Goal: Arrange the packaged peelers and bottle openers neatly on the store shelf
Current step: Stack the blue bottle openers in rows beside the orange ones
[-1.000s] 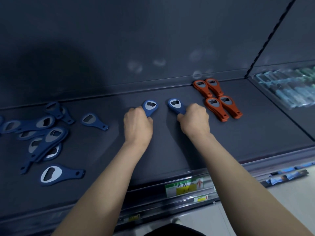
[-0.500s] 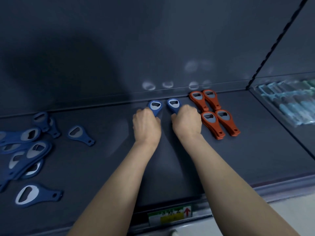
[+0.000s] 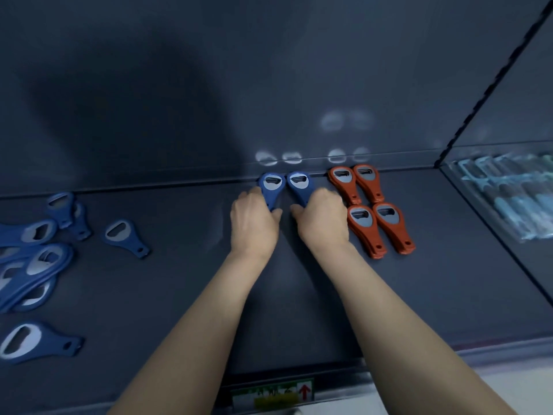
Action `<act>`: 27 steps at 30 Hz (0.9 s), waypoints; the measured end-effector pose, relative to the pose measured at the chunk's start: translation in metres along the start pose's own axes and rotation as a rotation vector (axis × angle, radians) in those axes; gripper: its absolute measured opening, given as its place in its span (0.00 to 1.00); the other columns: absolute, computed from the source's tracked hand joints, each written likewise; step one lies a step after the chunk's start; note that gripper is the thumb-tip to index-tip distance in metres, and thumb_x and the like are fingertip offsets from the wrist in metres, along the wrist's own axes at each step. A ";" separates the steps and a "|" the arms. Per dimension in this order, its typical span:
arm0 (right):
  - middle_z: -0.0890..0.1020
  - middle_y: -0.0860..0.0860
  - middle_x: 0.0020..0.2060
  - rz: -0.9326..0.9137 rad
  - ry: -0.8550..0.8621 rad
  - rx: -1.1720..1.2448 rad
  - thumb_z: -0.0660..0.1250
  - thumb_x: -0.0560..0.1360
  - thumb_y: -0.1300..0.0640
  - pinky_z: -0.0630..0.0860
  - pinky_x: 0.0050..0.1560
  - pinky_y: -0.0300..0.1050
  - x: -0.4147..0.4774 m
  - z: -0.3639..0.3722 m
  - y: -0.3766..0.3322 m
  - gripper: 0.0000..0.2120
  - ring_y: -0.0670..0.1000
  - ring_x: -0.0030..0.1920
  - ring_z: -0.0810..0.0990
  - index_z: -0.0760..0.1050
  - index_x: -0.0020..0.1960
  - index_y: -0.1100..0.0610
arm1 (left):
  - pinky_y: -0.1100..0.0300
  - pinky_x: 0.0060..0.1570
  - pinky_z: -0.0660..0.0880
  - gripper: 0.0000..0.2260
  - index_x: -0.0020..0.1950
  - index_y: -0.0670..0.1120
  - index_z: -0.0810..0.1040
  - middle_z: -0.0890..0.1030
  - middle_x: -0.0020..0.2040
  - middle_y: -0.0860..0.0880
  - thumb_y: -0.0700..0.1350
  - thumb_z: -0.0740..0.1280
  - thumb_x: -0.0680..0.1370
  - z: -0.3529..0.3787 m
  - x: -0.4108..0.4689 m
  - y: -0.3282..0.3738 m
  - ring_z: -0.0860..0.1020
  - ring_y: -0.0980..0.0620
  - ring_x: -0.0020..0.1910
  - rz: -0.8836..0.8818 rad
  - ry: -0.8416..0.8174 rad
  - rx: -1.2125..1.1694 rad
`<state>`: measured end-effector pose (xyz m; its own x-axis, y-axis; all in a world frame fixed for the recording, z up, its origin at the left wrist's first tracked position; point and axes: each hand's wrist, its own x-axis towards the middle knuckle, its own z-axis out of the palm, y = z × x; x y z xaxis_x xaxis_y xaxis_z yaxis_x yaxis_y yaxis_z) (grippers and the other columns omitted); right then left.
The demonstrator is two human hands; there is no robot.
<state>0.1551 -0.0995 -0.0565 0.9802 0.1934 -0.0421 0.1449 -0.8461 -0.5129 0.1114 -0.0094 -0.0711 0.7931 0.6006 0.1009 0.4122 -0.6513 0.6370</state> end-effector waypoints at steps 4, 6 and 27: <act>0.75 0.63 0.56 -0.022 0.002 -0.025 0.63 0.75 0.65 0.70 0.46 0.46 -0.005 -0.001 0.005 0.10 0.62 0.55 0.76 0.72 0.56 0.66 | 0.49 0.51 0.75 0.12 0.55 0.40 0.76 0.79 0.49 0.44 0.38 0.69 0.73 -0.006 -0.005 -0.008 0.78 0.43 0.48 0.005 -0.039 -0.121; 0.75 0.62 0.55 -0.034 0.020 -0.027 0.61 0.75 0.68 0.69 0.45 0.47 -0.005 0.001 0.007 0.09 0.62 0.55 0.75 0.72 0.55 0.66 | 0.52 0.52 0.75 0.12 0.56 0.39 0.76 0.79 0.47 0.45 0.36 0.68 0.73 -0.007 -0.007 -0.007 0.78 0.44 0.48 0.010 -0.023 -0.147; 0.75 0.60 0.53 -0.107 0.057 -0.031 0.62 0.76 0.68 0.64 0.41 0.43 -0.002 0.004 0.013 0.07 0.61 0.54 0.75 0.72 0.53 0.64 | 0.53 0.51 0.75 0.11 0.52 0.38 0.79 0.82 0.45 0.43 0.38 0.72 0.71 0.004 -0.006 -0.002 0.79 0.45 0.45 0.060 0.042 -0.209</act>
<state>0.1542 -0.1091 -0.0671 0.9648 0.2558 0.0609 0.2526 -0.8373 -0.4849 0.1077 -0.0129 -0.0759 0.7924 0.5852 0.1719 0.2595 -0.5785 0.7733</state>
